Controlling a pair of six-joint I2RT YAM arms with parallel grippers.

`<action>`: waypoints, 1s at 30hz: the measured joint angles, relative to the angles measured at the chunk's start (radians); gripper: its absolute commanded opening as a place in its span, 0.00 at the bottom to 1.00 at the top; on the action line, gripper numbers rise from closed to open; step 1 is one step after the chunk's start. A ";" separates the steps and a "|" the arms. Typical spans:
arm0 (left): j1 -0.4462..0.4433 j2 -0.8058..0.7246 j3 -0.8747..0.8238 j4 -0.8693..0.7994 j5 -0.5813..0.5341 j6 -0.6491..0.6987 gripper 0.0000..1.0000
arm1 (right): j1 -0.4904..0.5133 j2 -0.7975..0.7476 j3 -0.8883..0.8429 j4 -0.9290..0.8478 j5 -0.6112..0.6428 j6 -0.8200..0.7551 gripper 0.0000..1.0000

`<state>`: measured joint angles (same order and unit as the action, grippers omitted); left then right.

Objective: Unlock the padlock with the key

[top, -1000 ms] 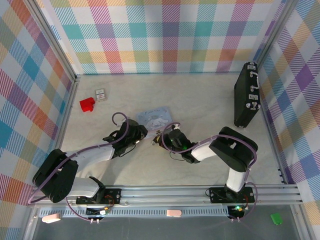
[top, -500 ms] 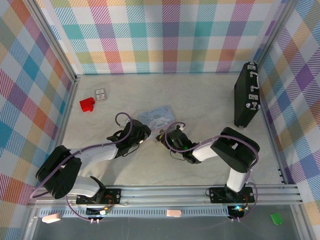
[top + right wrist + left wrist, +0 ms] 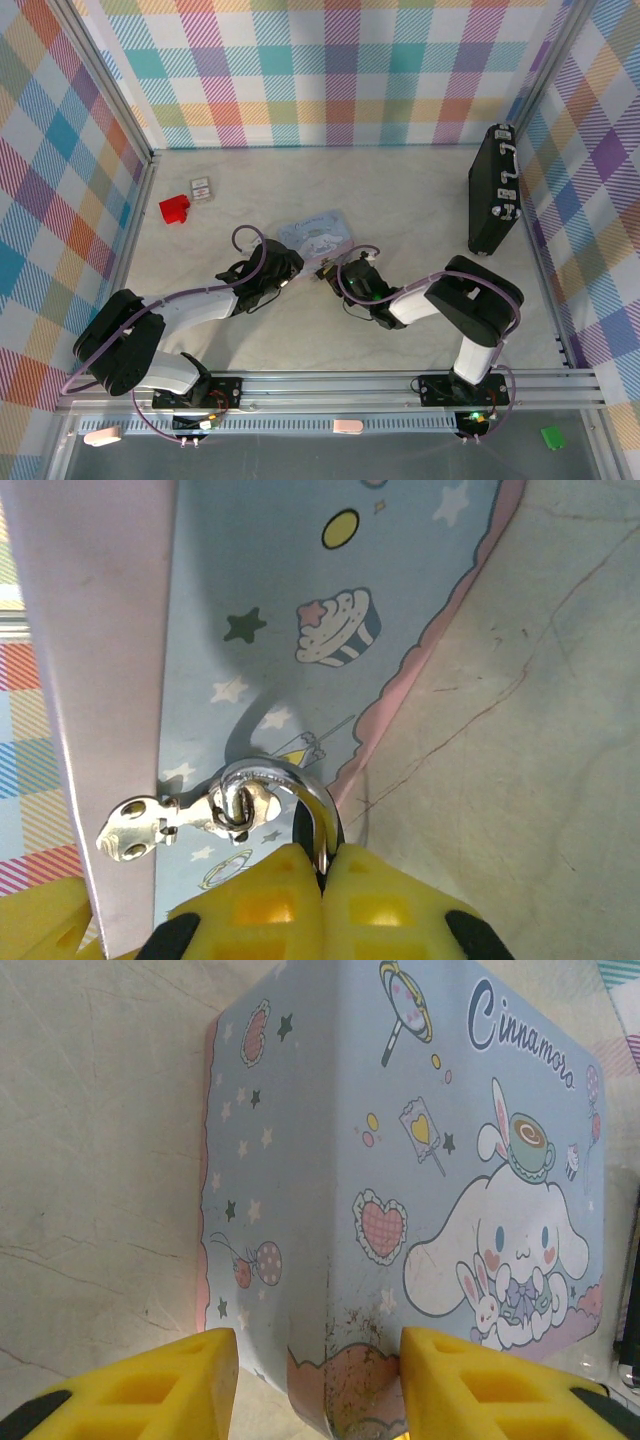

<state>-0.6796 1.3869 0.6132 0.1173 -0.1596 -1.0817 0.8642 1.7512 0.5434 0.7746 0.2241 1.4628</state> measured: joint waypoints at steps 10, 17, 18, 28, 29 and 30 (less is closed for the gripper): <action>0.000 0.000 0.000 -0.001 0.000 0.000 0.45 | -0.014 -0.037 -0.020 -0.024 0.008 0.019 0.00; 0.000 0.000 0.002 -0.005 -0.003 0.000 0.46 | -0.023 -0.068 -0.029 -0.058 0.011 0.010 0.00; 0.000 0.002 0.006 -0.011 -0.005 0.001 0.46 | -0.026 -0.083 -0.031 -0.069 0.010 0.001 0.00; 0.000 0.100 0.142 -0.109 -0.026 0.086 0.48 | -0.151 -0.397 -0.052 -0.365 -0.117 -0.254 0.00; 0.001 0.116 0.160 -0.114 -0.025 0.099 0.48 | -0.157 -0.437 -0.052 -0.410 -0.129 -0.292 0.00; 0.002 0.131 0.175 -0.115 -0.023 0.108 0.48 | -0.162 -0.471 -0.052 -0.446 -0.138 -0.323 0.00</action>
<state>-0.6777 1.5181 0.7883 0.0021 -0.1825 -0.9737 0.7025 1.2800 0.4915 0.3283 0.0860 1.1400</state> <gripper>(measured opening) 0.480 0.054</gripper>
